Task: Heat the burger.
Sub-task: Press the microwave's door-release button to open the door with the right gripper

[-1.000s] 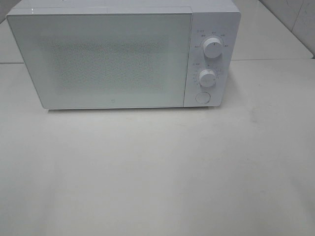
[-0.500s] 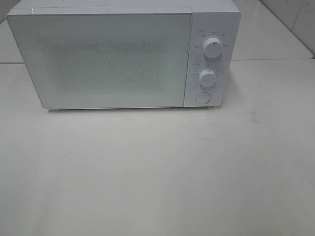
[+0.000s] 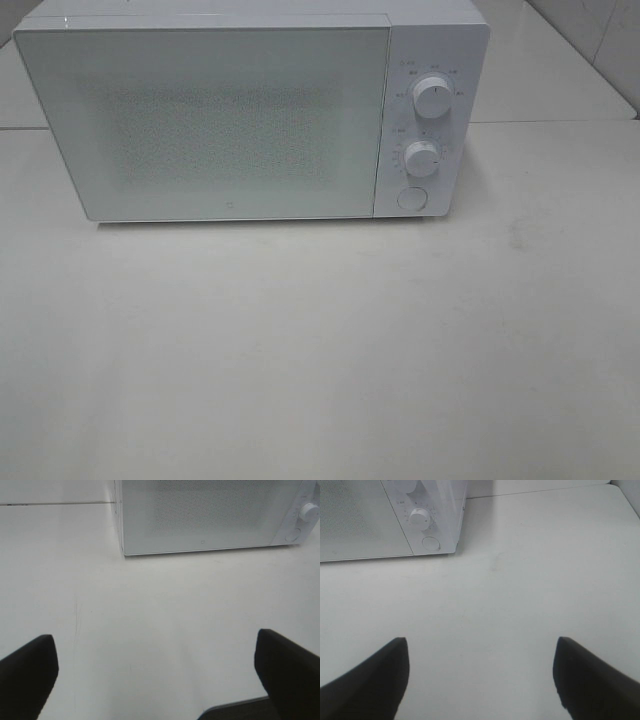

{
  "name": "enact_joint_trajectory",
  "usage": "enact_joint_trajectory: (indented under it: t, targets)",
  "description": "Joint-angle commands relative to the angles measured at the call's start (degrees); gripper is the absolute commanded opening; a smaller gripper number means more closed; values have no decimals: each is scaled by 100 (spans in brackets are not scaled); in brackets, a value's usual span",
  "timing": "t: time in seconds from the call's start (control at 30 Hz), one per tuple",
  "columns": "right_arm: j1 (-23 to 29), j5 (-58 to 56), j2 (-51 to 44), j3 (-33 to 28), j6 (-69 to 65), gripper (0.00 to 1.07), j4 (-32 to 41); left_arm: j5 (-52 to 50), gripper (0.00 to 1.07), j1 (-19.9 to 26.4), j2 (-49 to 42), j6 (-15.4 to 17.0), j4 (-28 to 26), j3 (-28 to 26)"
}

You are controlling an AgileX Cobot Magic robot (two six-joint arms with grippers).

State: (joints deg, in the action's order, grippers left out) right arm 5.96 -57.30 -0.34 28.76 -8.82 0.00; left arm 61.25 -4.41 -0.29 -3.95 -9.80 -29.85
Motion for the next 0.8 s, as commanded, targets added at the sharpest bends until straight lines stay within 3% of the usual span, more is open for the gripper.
enact_joint_trajectory:
  t: [0.03,0.57,0.8]
  targets:
    - [-40,29,-143,-17,80,76,0,-46,100,11,-86,23,-46,6]
    - [-40,218,327,160,86,76,120,-46,100,11,-86,23,-46,6]
    - [-40,1450,1134,309,92,76,149,-46,100,11,-86,23,-46,6]
